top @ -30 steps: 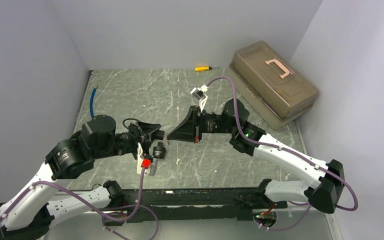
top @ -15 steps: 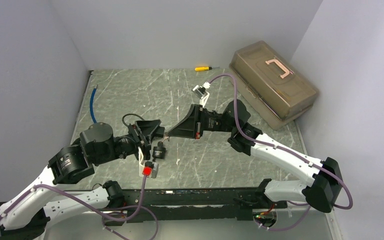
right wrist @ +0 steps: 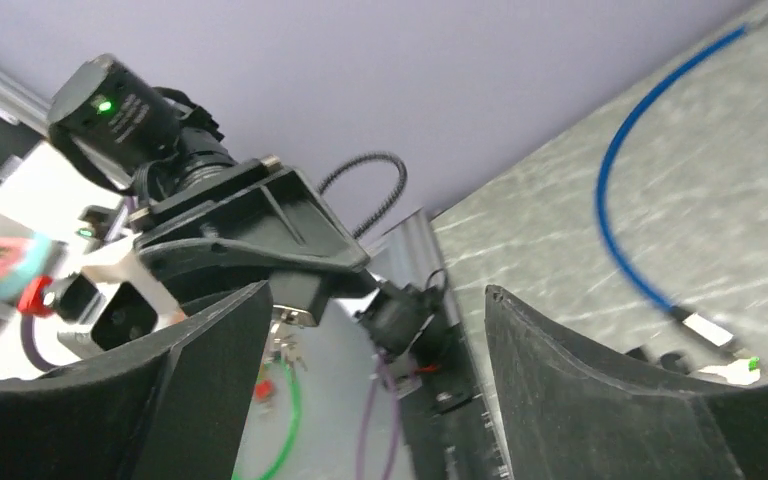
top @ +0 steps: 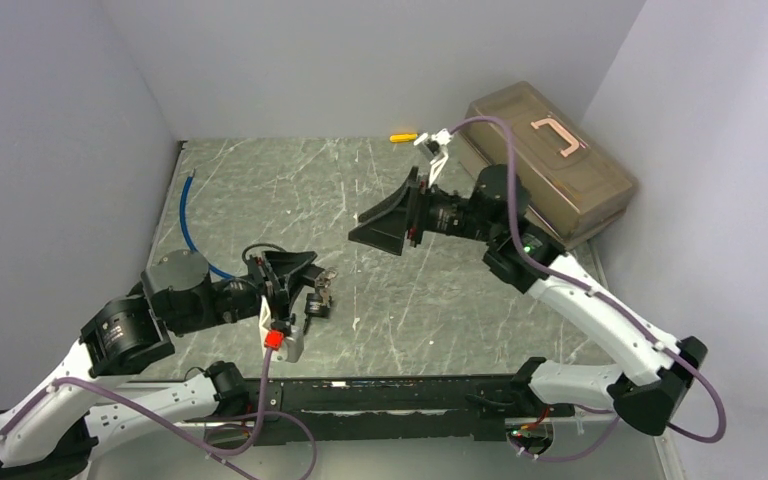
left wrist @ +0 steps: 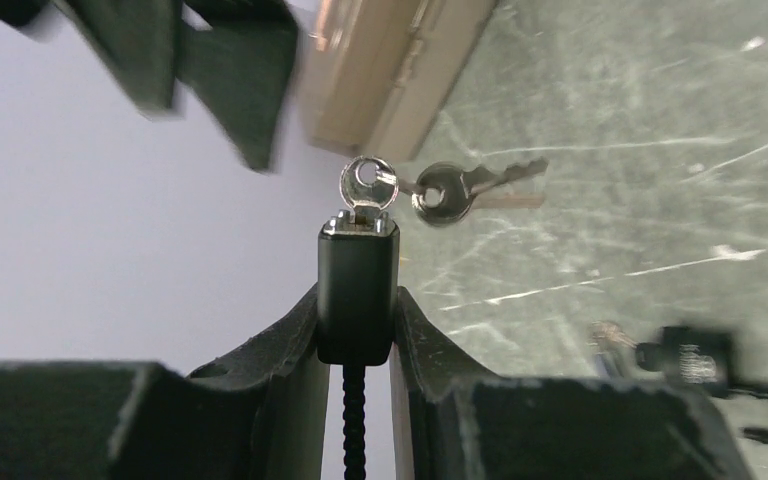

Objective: Unlock with the key

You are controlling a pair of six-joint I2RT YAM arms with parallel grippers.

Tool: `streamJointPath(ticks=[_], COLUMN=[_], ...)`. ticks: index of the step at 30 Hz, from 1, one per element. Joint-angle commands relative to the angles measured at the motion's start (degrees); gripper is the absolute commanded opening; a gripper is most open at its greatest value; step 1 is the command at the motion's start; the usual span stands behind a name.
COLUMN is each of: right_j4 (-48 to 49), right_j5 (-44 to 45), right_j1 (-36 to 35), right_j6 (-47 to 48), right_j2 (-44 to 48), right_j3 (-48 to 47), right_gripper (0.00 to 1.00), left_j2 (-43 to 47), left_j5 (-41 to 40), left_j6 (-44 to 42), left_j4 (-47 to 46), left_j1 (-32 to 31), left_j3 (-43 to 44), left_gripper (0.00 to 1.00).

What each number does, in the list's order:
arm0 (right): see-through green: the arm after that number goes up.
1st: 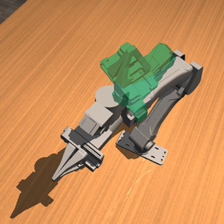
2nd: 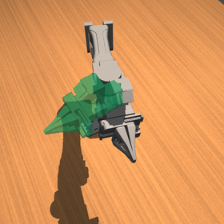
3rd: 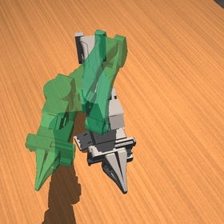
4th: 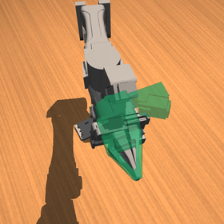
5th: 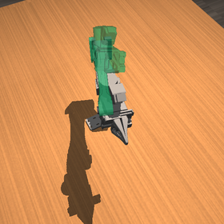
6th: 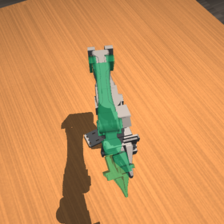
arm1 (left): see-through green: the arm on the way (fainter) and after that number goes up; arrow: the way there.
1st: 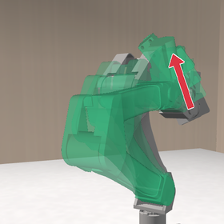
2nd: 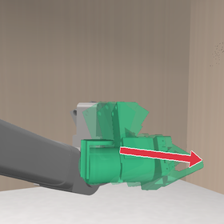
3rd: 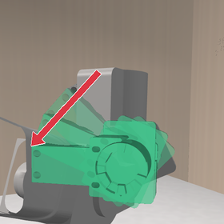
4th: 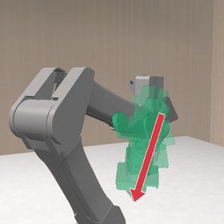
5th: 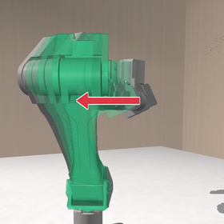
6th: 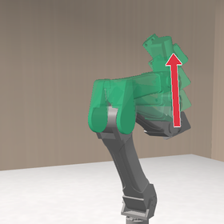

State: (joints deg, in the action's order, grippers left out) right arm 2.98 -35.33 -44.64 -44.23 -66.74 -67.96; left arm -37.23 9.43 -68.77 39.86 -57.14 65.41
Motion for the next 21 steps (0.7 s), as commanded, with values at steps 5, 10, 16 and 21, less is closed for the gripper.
streamJointPath(ticks=[5, 10, 16, 21], right_j4=[-12.22, -18.69, -20.62, -21.07], right_j5=[2.62, 1.27, 5.47, 5.12], right_j1=[-1.94, -8.37, -15.10, -15.62], right_j6=[33.43, 43.13, 50.91, 52.92], right_j2=[6.19, 3.53, 2.22, 1.73], right_j3=[-7.19, -11.26, -12.04, -12.18], right_gripper=[0.85, 0.84, 0.81, 0.74], left_j2=[-9.94, -18.04, -21.07, -21.98], left_j5=[19.28, 33.84, 39.96, 41.81], left_j6=[26.76, 33.20, 33.71, 33.47], left_j4=[15.71, 23.89, 25.66, 25.97], left_j1=[8.59, 16.75, 19.13, 19.16], left_j3=[14.11, 21.12, 23.02, 23.94], left_gripper=[0.00, 0.00, 0.00, 0.00])
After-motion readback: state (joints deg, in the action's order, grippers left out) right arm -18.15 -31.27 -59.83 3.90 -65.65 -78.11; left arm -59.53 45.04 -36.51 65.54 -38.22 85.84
